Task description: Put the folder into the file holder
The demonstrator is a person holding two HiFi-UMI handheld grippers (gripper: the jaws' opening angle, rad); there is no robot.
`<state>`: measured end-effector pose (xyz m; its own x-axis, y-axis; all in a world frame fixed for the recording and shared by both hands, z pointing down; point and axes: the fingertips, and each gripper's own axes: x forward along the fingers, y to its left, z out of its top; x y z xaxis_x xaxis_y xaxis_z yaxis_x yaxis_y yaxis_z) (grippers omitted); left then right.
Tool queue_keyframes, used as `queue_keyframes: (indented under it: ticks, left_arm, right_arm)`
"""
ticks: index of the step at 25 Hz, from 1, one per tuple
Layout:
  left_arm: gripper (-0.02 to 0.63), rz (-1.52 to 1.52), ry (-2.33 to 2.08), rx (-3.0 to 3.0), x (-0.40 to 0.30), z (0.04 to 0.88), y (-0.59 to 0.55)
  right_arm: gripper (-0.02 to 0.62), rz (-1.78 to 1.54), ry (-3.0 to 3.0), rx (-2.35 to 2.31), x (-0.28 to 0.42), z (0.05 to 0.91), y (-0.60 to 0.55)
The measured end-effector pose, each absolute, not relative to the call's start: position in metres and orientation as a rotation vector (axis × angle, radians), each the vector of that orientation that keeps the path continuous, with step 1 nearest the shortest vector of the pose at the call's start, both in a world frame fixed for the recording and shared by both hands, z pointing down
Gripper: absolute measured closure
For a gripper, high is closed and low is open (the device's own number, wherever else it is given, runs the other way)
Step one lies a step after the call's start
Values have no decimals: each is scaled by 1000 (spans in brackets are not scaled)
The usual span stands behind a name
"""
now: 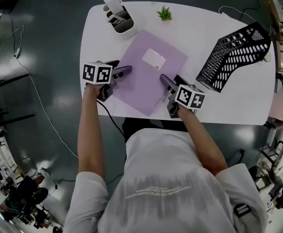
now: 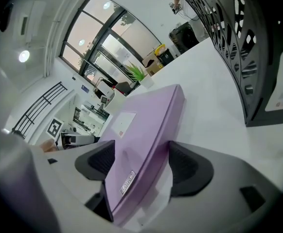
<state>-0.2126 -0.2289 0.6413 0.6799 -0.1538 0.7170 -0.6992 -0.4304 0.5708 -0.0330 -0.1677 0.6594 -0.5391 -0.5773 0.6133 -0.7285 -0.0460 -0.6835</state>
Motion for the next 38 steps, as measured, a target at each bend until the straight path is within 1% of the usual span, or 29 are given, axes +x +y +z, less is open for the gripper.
queue_keyframes:
  ticks: [2, 4, 5, 7, 14, 18, 20, 27, 32, 35, 38]
  left_arm:
    - [270, 630, -625, 1887, -217, 641, -217]
    - [332, 592, -590, 1863, -223, 644, -201]
    - [344, 576, -582, 1861, -224, 645, -193]
    - [344, 535, -585, 1866, -225, 645, -185]
    - [316, 515, -709, 1931, -231, 651, -188]
    - [289, 472, -817, 1920, -237, 654, -201]
    - [272, 501, -812, 1929, -236, 655, -205]
    - [270, 496, -689, 1961, -213, 652, -207]
    - [270, 521, -719, 1987, -205, 652, -206]
    - [261, 498, -729, 1987, -201, 650, -205]
    - [247, 445, -713, 1968, -202, 648, -204]
  right_arm:
    - [255, 1613, -2068, 1438, -28, 660, -172]
    - [292, 1587, -2071, 1425, -24, 661, -176]
    - [299, 1582, -2075, 1410, -23, 662, -177]
    - [301, 1580, -2088, 1377, -22, 663, -180]
    - [297, 1589, -2076, 1386, -22, 661, -191]
    - [258, 1535, -2061, 1381, -19, 661, -183]
    - [256, 1522, -2056, 1379, -16, 662, -178]
    - [253, 1433, -2124, 1278, -26, 663, -166]
    - [261, 1433, -2153, 1235, -27, 662, -166]
    - [253, 1519, -2171, 1260, -28, 658, -167]
    - [242, 1752, -2175, 1362, -21, 651, -175]
